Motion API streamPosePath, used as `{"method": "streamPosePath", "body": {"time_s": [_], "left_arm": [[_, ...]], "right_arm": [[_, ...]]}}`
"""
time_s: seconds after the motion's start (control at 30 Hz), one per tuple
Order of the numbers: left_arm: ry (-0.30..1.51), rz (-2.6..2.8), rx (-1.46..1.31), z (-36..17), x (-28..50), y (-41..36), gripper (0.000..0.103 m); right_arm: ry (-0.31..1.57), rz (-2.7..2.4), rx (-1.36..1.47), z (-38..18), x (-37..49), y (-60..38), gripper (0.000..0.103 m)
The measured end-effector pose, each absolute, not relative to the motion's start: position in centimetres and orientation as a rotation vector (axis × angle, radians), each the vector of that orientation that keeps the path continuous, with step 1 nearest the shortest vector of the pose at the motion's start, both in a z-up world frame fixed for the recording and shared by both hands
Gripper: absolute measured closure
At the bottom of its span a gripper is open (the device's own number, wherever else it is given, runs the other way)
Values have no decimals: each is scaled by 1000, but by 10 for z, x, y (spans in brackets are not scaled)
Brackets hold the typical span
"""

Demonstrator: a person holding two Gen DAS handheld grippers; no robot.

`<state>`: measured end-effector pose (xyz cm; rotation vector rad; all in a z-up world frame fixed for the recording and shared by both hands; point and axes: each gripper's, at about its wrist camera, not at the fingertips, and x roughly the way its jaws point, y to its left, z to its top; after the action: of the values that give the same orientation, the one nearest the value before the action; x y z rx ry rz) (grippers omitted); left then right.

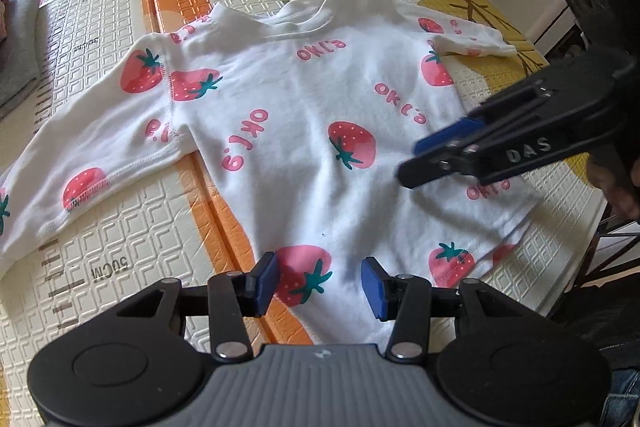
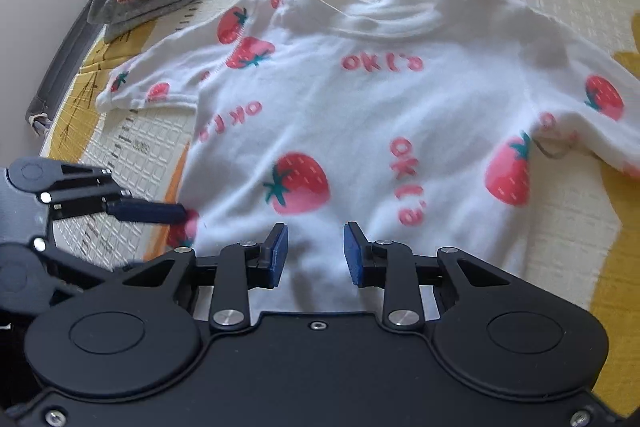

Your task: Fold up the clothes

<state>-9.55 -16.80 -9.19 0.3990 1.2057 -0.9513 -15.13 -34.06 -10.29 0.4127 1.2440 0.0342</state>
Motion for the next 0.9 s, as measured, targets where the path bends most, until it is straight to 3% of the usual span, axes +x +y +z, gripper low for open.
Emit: {"method": "streamPosePath", "body": {"time_s": [0.33,0.43,0.5,0.9], "left_arm": [[1210,-974,458,-91,-96,-169,52],[1203,-988,501,-91,-98,-170,48],[1206,-984,528,-92,-100,-170,37],[1209,-942,494,-93,-105,-162,39]], "right_arm": [[1294,-31,446,-99,-201,-364,74],[1303,-47,452,-97,-215,-369,74],[1305,-49,452,-95,-223,-371,74],[1280,-123,399,-78,-247,-375,72]]}}
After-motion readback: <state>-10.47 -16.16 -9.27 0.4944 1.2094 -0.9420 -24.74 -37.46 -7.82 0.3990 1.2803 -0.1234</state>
